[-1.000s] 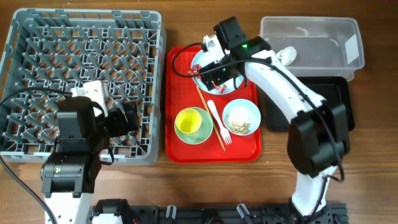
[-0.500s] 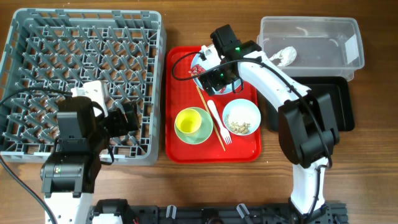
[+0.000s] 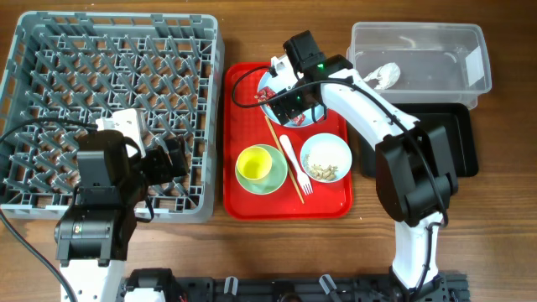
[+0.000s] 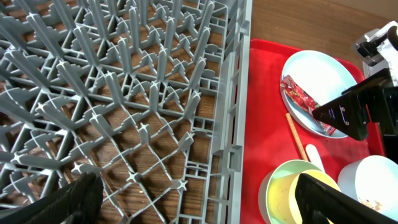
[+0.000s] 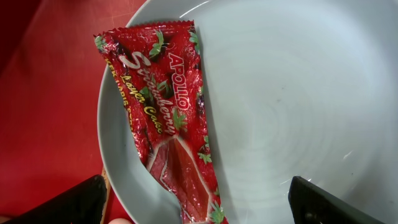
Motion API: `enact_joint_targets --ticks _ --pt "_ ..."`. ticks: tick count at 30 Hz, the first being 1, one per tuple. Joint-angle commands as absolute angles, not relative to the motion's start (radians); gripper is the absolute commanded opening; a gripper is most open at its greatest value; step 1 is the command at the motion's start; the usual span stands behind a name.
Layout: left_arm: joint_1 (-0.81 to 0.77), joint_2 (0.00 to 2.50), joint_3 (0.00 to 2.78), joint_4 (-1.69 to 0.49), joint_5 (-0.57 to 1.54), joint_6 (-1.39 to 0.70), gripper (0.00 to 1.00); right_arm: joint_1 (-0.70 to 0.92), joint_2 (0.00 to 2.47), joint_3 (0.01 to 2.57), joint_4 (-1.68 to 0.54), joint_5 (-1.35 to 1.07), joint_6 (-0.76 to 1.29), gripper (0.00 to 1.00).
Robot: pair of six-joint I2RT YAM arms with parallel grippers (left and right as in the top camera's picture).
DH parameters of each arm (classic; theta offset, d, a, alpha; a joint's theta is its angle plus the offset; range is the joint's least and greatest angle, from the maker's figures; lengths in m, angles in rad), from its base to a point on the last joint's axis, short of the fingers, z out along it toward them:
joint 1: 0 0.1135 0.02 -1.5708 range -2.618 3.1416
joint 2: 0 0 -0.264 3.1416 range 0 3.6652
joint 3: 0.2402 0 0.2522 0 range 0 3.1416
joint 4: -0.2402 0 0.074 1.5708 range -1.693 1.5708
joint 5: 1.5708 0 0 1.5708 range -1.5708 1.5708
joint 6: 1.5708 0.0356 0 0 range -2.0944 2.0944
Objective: Sort waste into correct bins and load items into the dishwasher rack
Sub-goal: 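Grasp the red wrapper on the white plate with the right gripper, then carry the red wrapper to the clear bin and release it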
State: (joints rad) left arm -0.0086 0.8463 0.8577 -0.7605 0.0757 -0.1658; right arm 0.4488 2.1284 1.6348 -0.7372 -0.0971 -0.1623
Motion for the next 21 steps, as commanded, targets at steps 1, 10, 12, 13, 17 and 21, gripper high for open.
enact_joint_targets --ticks 1,10,12,13,17,21 --pt "-0.015 0.847 0.875 -0.761 0.066 -0.165 1.00 0.449 2.155 1.628 -0.732 -0.081 -0.173 0.94" --pt "-0.015 0.847 0.875 -0.761 0.066 -0.165 1.00 0.449 2.208 1.628 -0.714 -0.067 -0.139 0.90" --pt "-0.015 0.847 0.875 -0.761 0.066 -0.165 1.00 0.449 2.229 1.628 -0.707 -0.068 -0.129 0.90" --pt "-0.015 0.847 0.875 -0.761 0.066 -0.165 1.00 0.449 2.235 1.628 -0.706 -0.067 -0.130 0.90" --pt "-0.015 0.847 0.875 -0.761 0.066 -0.165 1.00 0.449 2.239 1.628 -0.689 -0.067 -0.092 0.61" --pt "-0.015 0.847 0.875 -0.761 0.066 -0.165 1.00 0.448 2.234 1.630 -0.702 -0.067 -0.060 0.11"
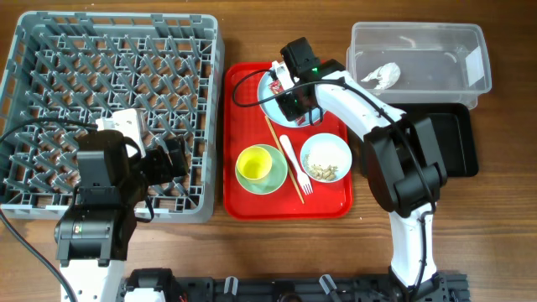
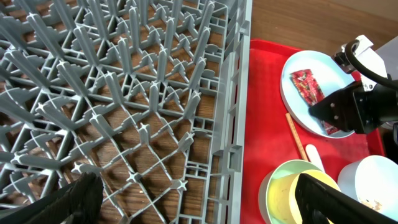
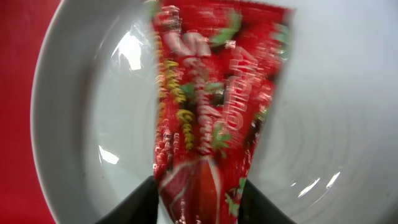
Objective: Sort waste into correct bins and load items into the dishwasher rack
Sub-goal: 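Carry the red wrapper to the clear bin and release it, then grasp the rim of the light-blue rice bowl with the right gripper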
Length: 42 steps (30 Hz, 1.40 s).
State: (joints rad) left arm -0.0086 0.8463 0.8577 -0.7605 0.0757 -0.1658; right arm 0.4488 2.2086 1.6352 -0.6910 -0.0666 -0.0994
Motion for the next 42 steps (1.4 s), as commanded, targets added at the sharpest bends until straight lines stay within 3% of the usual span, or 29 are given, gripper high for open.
enact_joint_targets --ticks 1,8,10,14,17,21,23,27,35,42 --pt "-0.015 0.847 0.875 -0.761 0.066 -0.165 1.00 0.445 2.227 1.632 -0.710 -0.067 -0.043 0.04" --pt "-0.015 0.847 0.875 -0.761 0.066 -0.165 1.00 0.411 2.034 1.633 -0.722 0.068 0.112 0.04" --pt "-0.015 0.847 0.875 -0.761 0.066 -0.165 1.00 0.341 1.916 1.632 -0.726 0.179 0.296 0.04" --pt "-0.015 0.847 0.875 -0.761 0.066 -0.165 1.00 0.207 1.861 1.632 -0.747 0.180 0.534 0.04" --pt "-0.015 0.847 0.875 -0.761 0.066 -0.165 1.00 0.114 1.873 1.628 -0.761 0.161 0.666 0.11" --pt "-0.015 0.847 0.875 -0.761 0.066 -0.165 1.00 0.073 1.881 1.628 -0.722 0.091 0.661 0.84" --pt "-0.015 0.847 0.875 -0.761 0.066 -0.165 1.00 0.072 1.877 1.632 -0.708 0.089 0.578 1.00" --pt "-0.015 0.847 0.875 -0.761 0.066 -0.165 1.00 0.073 1.811 1.633 -0.743 0.057 0.479 1.00" --pt "-0.015 0.847 0.875 -0.761 0.066 -0.165 1.00 0.091 1.614 1.629 -1.107 -0.095 0.361 0.98" --pt "-0.015 0.847 0.875 -0.761 0.066 -0.165 1.00 0.252 1.603 1.628 -1.283 -0.096 0.382 0.90"
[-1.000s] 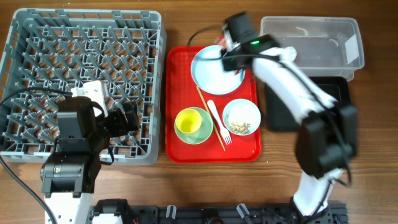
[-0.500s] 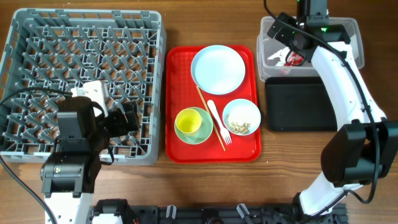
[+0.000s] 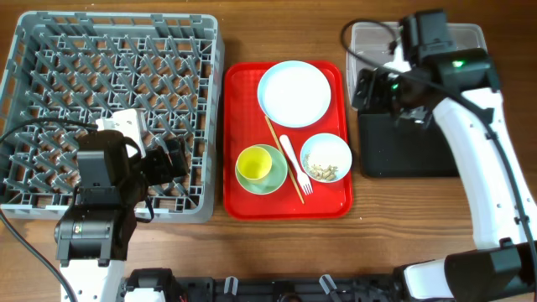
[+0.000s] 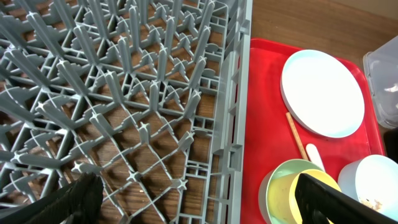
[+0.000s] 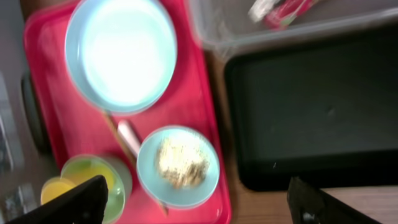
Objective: Sort waste into correct bins and load items into the dishwasher rack
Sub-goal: 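Grasp the rim of the light-blue rice bowl with the right gripper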
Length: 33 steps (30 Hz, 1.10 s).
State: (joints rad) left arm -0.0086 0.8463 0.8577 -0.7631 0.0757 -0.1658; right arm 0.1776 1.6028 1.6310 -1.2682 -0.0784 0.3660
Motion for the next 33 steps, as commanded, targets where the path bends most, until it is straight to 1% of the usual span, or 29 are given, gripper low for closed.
enact_joint_targets --ticks 1,4,7,10,16,18,22,23,28,33 --pt "-0.015 0.847 0.875 -0.761 0.066 -0.165 1.00 0.287 1.604 1.627 -1.276 -0.083 0.414 0.90" --pt "-0.015 0.847 0.875 -0.761 0.066 -0.165 1.00 0.376 1.608 1.626 -1.272 0.038 0.539 0.89" --pt "-0.015 0.847 0.875 -0.761 0.066 -0.165 1.00 0.455 1.623 1.594 -1.248 0.053 0.619 0.89" --pt "-0.015 0.847 0.875 -0.764 0.066 -0.165 1.00 0.481 1.631 1.513 -1.208 0.052 0.706 0.88" --pt "-0.015 0.847 0.875 -0.769 0.066 -0.165 1.00 0.516 1.631 1.300 -0.957 0.022 0.707 0.88" --pt "-0.015 0.847 0.875 -0.769 0.066 -0.165 1.00 0.532 1.631 1.234 -0.857 0.023 0.720 0.85" --pt "-0.015 0.847 0.875 -0.769 0.066 -0.165 1.00 0.548 1.637 1.156 -0.776 0.022 0.810 0.78" --pt "-0.015 0.847 0.875 -0.769 0.066 -0.165 1.00 0.553 1.650 1.147 -0.769 0.022 0.844 0.77" --pt "-0.015 0.847 0.875 -0.769 0.066 -0.165 1.00 0.567 1.723 1.147 -0.728 0.022 0.852 0.75" --pt "-0.015 0.847 0.875 -0.769 0.067 -0.165 1.00 0.569 1.793 1.147 -0.693 0.023 0.893 0.67"
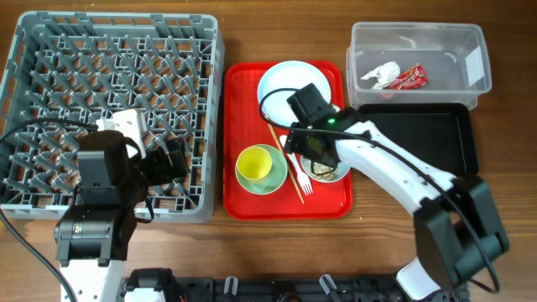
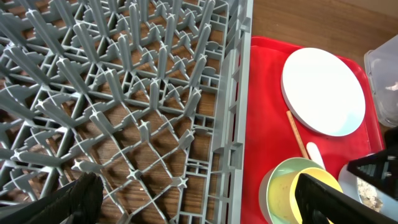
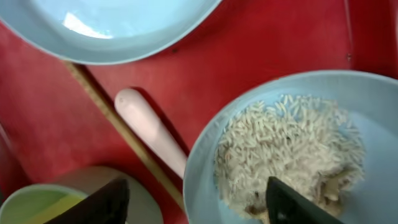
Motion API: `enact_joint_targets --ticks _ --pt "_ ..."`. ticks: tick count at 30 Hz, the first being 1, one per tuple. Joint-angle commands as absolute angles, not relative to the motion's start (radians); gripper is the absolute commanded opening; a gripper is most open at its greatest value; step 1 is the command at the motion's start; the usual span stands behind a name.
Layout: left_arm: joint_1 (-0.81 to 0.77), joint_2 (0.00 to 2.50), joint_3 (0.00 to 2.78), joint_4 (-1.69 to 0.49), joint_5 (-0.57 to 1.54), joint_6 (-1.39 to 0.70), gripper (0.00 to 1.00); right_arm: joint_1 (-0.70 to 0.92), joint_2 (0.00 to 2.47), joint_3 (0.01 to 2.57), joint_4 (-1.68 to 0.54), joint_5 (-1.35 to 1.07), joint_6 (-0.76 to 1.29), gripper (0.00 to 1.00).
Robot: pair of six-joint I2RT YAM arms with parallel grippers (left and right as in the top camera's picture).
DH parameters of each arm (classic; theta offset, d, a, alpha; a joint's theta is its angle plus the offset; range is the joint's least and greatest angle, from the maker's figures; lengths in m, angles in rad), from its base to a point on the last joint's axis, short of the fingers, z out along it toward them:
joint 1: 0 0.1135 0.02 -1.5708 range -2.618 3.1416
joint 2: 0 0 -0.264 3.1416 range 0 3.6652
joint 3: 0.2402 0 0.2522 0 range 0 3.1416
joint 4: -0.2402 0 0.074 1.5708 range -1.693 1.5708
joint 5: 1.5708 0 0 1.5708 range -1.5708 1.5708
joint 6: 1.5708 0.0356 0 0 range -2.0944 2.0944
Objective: Sort waste into correct bins and load items into the dishwasher rack
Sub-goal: 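Grasp the rim of the light-blue rice bowl with the right gripper, then tip the light-blue bowl over the black tray to dump the rice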
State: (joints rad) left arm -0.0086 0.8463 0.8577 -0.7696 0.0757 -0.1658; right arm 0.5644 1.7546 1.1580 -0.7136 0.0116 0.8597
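My right gripper [image 3: 200, 208] [image 1: 312, 153] hangs open low over the red tray [image 1: 243, 101], its fingers either side of the left rim of the light blue bowl of rice [image 3: 292, 146] [image 1: 334, 164]. The white fork [image 3: 152, 134] and a chopstick [image 3: 118, 118] lie just left of that bowl. A bare white plate [image 1: 289, 84] sits at the tray's far end. The yellow cup in the green bowl [image 1: 258, 168] stands at the tray's front left. The red wrapper [image 1: 409, 78] lies in the clear bin [image 1: 474, 42]. My left gripper [image 2: 202, 205] [image 1: 172, 158] is open over the grey dish rack [image 1: 109, 50].
A crumpled white tissue [image 1: 377, 74] lies next to the wrapper in the clear bin. A black bin [image 1: 428, 138] stands in front of it, right of the tray. The rack's right wall [image 2: 233, 124] runs close along the tray's left edge.
My right gripper has moved from above the bins on the right to low over the rice bowl on the tray, still open. The left arm has not moved.
My right gripper was open over the red wrapper on the white plate, then shut on it. Later it was open near the clear bin, the wrapper lay inside and the plate was bare. Now it straddles the rice bowl's rim.
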Motion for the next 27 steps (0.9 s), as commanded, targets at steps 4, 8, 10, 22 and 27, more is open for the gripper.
enact_joint_targets --ticks 4,8,10,22,27 --pt "-0.015 0.847 0.875 -0.769 0.067 -0.165 1.00 0.569 1.806 1.147 -0.648 0.025 0.894 0.52" --pt "-0.015 0.847 0.875 -0.777 0.066 -0.165 1.00 0.572 1.832 1.146 -0.648 0.026 0.920 0.44" --pt "-0.015 0.847 0.875 -0.776 0.066 -0.165 1.00 0.575 1.842 1.146 -0.647 0.026 0.920 0.40" --pt "-0.015 0.847 0.875 -0.776 0.066 -0.165 1.00 0.575 1.823 1.153 -0.697 0.068 0.854 0.04" --pt "-0.015 0.847 0.875 -0.776 0.066 -0.165 1.00 0.575 1.743 1.216 -0.818 0.116 0.731 0.04"
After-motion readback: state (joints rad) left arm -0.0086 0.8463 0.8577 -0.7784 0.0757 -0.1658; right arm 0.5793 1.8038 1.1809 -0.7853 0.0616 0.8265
